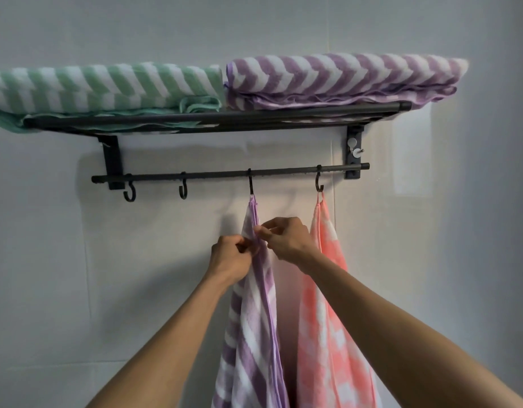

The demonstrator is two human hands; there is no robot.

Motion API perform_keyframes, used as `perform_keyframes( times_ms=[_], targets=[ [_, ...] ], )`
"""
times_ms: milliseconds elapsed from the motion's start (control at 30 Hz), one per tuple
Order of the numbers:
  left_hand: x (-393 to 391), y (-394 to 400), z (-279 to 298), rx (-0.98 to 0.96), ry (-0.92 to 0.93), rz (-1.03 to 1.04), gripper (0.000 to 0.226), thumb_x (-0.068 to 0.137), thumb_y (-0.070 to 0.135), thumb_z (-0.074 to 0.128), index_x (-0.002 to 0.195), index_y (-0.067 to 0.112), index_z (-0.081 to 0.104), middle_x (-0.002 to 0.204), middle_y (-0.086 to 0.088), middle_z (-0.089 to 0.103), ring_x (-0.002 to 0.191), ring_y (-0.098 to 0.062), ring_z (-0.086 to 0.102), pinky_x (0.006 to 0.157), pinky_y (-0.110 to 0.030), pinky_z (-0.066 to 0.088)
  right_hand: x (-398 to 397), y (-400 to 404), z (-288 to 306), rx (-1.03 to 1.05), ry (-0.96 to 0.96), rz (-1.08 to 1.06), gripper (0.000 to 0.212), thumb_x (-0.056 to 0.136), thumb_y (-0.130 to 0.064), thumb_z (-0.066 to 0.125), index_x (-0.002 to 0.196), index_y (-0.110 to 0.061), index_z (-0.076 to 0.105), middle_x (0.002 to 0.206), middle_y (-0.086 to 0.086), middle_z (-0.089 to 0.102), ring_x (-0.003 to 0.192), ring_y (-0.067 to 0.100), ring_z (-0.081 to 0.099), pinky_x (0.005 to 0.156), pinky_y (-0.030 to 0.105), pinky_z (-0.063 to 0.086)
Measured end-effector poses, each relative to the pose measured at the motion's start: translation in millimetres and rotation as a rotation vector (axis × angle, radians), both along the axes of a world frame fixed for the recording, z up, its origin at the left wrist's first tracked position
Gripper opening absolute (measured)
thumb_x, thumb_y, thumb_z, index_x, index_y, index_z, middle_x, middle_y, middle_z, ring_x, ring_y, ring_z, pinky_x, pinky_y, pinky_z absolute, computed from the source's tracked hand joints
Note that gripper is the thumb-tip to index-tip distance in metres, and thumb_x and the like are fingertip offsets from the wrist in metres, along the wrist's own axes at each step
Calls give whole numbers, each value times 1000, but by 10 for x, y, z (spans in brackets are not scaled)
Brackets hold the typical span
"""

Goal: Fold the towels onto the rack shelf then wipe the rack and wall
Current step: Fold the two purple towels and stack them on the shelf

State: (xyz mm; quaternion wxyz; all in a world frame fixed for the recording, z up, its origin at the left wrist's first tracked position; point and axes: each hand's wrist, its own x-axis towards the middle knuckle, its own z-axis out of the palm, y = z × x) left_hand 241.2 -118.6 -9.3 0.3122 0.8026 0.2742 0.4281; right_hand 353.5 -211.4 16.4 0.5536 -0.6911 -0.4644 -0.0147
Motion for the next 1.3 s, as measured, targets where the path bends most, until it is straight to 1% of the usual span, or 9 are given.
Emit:
perform_keyframes(
  times_ms=[200, 300, 367, 467, 667, 900, 1000, 1167, 1300],
  targets=[
    [91, 58, -2, -52, -70, -18, 15, 88, 22, 71, 77, 13, 73, 75, -4, 71, 70, -21, 59, 70, -30, 51, 53, 148, 0, 50, -10, -18, 14, 95, -24, 68, 96, -12, 73, 89, 5, 74, 85, 24, 72, 76, 35, 59],
    [78, 108, 0, -130, -132, -84, 14, 78, 30, 71, 77, 17, 74, 71, -4, 69, 68, -20, 56, 74, -43, 58, 41, 175, 51, 85, 65, 44, 19, 97, -29, 66, 109, -15, 63, 90, 1, 68, 82, 20, 66, 69, 32, 53],
    [69, 97, 2, -191, -175, -127, 10, 81, 21, 69, 76, 14, 74, 71, -7, 67, 68, -20, 54, 69, -40, 53, 42, 208, 92, 80, 90, 75, 24, 96, -32, 67, 115, -18, 60, 86, 0, 68, 74, 16, 62, 68, 32, 51],
    [58, 87, 16, -260, -252, -132, 19, 90, 6, 67, 72, 10, 74, 72, -6, 66, 70, -21, 56, 69, -35, 48, 33, 239, 137, 97, 104, 69, 12, 94, -28, 70, 93, -16, 69, 71, -1, 65, 59, 15, 55, 61, 33, 49],
    [-40, 83, 177, -304, -401, -109, 27, 91, 5, 65, 68, 16, 74, 74, -4, 72, 75, -22, 64, 72, -35, 53, -34, 246, 221, 271, 127, 108, 12, 95, -29, 67, 89, -20, 69, 84, 3, 72, 80, 26, 70, 74, 52, 61],
    [-99, -23, 242, -361, -533, -56, 23, 89, 4, 68, 69, 14, 73, 75, -5, 71, 76, -22, 63, 79, -38, 57, -161, 211, 275, 360, 117, 99, 12, 100, -27, 60, 99, -17, 66, 90, 2, 71, 75, 14, 62, 68, 32, 51],
    [-174, 36, 225, -382, -569, -24, 20, 87, 6, 69, 69, 14, 72, 75, -6, 70, 76, -24, 62, 79, -43, 58, -164, 164, 246, 374, 143, 139, 13, 102, -28, 56, 97, -17, 63, 88, 6, 71, 69, 16, 60, 64, 34, 49],
    [-316, 69, 166, -287, -523, 62, 16, 100, 20, 51, 92, 12, 63, 79, -4, 56, 67, -19, 48, 64, -28, 40, -187, 78, 171, 362, 161, 190, 15, 106, -30, 46, 97, -21, 55, 93, 11, 71, 79, 22, 65, 74, 43, 55],
    [-509, -21, 132, -250, -497, 166, 21, 105, 22, 38, 104, 9, 54, 81, -3, 50, 67, -14, 44, 57, -28, 36, -336, -43, 152, 283, 174, 209, 16, 107, -32, 40, 96, -24, 50, 94, 7, 63, 83, 22, 60, 85, 49, 56]
  ],
)
